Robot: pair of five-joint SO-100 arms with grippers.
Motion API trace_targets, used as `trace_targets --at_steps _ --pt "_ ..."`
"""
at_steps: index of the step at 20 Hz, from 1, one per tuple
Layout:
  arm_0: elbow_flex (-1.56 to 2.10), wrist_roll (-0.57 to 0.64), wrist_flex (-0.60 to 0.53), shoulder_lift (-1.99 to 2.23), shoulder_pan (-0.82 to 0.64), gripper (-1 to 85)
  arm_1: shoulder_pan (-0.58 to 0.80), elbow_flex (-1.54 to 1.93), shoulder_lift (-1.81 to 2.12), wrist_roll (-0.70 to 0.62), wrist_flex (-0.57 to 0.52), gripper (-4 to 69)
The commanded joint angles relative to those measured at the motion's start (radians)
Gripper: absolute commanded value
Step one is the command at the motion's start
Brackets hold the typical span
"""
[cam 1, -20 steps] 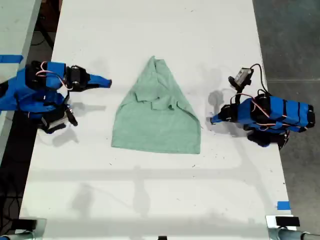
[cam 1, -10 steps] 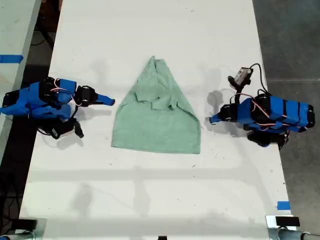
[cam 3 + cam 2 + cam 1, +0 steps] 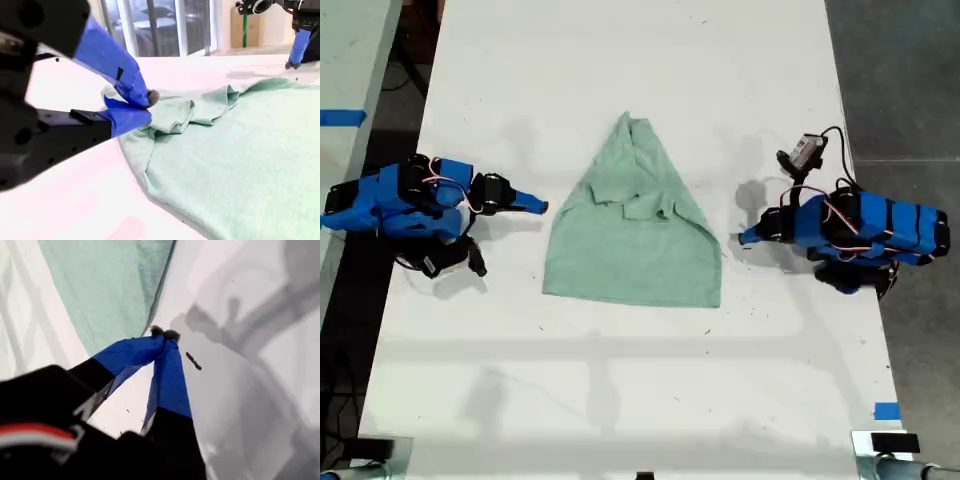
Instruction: Fold t shirt
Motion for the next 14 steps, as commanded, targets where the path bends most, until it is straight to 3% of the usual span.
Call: trace_targets --at_steps 1,14 --pt "-0.002 -0.025 -0.002 0.008 -0.005 0.1 0.006 0.038 0.012 0.046 0.012 -1.5" --pt "0.002 -0.028 -0.003 0.008 -0.025 0.1 -0.009 0.032 0.012 0.078 0.048 -1.5"
